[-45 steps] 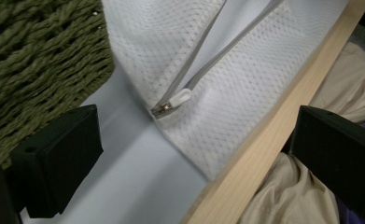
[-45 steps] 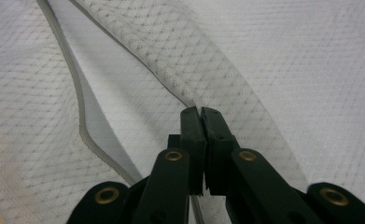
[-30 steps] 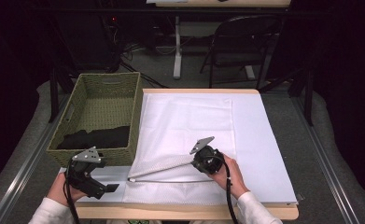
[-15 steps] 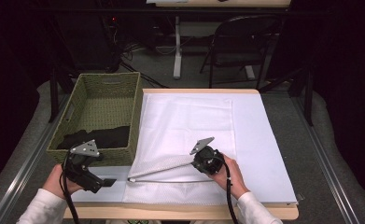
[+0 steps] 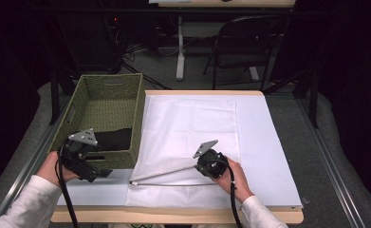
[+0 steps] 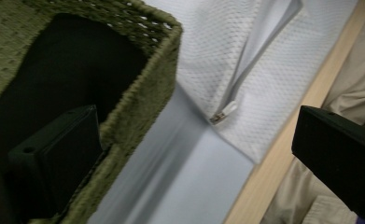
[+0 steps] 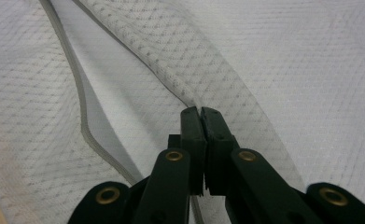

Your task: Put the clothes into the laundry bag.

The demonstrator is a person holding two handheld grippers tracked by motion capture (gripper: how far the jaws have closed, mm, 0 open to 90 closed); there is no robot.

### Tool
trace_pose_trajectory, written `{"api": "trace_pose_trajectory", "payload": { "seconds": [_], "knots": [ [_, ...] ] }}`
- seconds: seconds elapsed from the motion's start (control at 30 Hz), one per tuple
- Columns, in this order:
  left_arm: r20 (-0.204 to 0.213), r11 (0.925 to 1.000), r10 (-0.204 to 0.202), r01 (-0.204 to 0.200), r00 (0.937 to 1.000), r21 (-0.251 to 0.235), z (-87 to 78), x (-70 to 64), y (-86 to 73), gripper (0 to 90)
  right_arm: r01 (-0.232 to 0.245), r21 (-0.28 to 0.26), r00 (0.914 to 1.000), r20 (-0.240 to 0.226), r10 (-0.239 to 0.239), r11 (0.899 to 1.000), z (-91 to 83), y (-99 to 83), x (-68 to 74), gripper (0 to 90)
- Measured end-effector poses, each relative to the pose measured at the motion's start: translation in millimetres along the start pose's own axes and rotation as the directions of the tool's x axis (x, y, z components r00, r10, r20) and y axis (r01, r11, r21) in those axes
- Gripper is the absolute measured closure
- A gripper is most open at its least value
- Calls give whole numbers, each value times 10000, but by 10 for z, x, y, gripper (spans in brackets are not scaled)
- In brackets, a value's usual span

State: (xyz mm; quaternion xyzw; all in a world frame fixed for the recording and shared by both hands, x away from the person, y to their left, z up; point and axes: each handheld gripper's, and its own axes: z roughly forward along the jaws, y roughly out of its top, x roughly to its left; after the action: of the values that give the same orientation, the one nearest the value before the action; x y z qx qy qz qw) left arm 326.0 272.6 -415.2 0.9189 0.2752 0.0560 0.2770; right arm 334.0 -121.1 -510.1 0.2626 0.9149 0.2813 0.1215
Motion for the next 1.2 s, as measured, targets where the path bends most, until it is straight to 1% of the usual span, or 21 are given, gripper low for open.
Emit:
{"api": "trace_pose_trajectory", "payload": {
  "seconds": [0.03,0.07,0.13,0.2,0.23,0.27,0.3,0.33,0.5,0.6,0.63,0.67,0.73,0.77,0.8,0.87,1.03,1.1,1.13,1.17,1.2],
  "knots": [
    [0,10000,0,0,10000,0,0,0,0,13,6,-1,10000,27,-6,10000,-2,0,4,891],
    [-56,10000,-9,9,10000,31,-27,55,36,13,-80,11,10000,28,80,10000,-4,-1,11,891],
    [-73,9999,28,-27,10000,118,-43,107,70,12,-53,8,10000,25,53,10000,-5,-3,9,891],
    [-138,9998,54,-52,9999,178,-51,126,87,11,-50,6,10000,27,50,10000,-6,-3,8,892],
    [-167,9995,174,-170,9997,254,-69,165,121,9,-58,-16,10000,57,58,10000,-13,-4,7,892],
    [-158,9995,151,-147,9998,266,-79,179,136,9,44,-44,10000,87,-44,10000,-14,-4,1,892],
    [-158,9995,151,-147,9998,266,-79,179,136,7,-61,-24,10000,76,62,10000,-15,-5,4,891],
    [-215,9993,258,-252,9994,276,-100,211,169,3,-84,-16,9999,77,84,10000,-15,-7,3,891],
    [-318,9993,265,-256,9991,260,-128,288,226,0,-60,-34,9999,97,60,10000,-20,-7,4,891],
    [-434,9975,514,-492,9977,509,-133,359,271,0,-36,-10,9999,99,36,10000,-20,-7,0,892],
    [-434,9975,514,-492,9977,509,-133,359,271,0,-36,-10,9999,99,36,10000,-20,-7,0,892],
    [-496,9964,554,-520,9972,677,-126,401,294,0,-1,-23,10000,85,1,10000,-13,-8,-5,891],
    [-390,9948,627,-593,9973,828,-120,443,316,0,25,-27,10000,80,-25,10000,-13,-10,-5,892],
    [-453,9943,688,-648,9966,849,-116,460,328,0,7,-25,10000,56,-7,10000,-12,-12,-4,891],
    [-382,9943,660,-625,9971,865,-110,476,338,0,15,-30,10000,63,-15,10000,-13,-13,-4,891],
    [-412,9930,722,-680,9965,962,-94,505,356,0,24,-8,10000,78,-24,10000,-16,-12,-4,892],
    [-418,9860,824,-754,9957,1485,-16,606,365,1,-35,34,10000,77,35,10000,-13,-10,4,891],
    [-387,9859,774,-707,9963,1517,-1,631,361,0,-27,45,10000,76,27,10000,-13,-10,5,891],
    [-249,9870,702,-658,9972,1469,19,683,357,0,-37,67,10000,66,37,10000,-13,-11,9,891],
    [-231,9860,691,-648,9973,1535,33,704,359,0,-16,95,10000,73,16,10000,-9,-10,8,891],
    [-231,9860,691,-648,9973,1535,33,704,359,0,17,102,10000,72,-18,9999,-5,-11,5,891]
  ]
}}
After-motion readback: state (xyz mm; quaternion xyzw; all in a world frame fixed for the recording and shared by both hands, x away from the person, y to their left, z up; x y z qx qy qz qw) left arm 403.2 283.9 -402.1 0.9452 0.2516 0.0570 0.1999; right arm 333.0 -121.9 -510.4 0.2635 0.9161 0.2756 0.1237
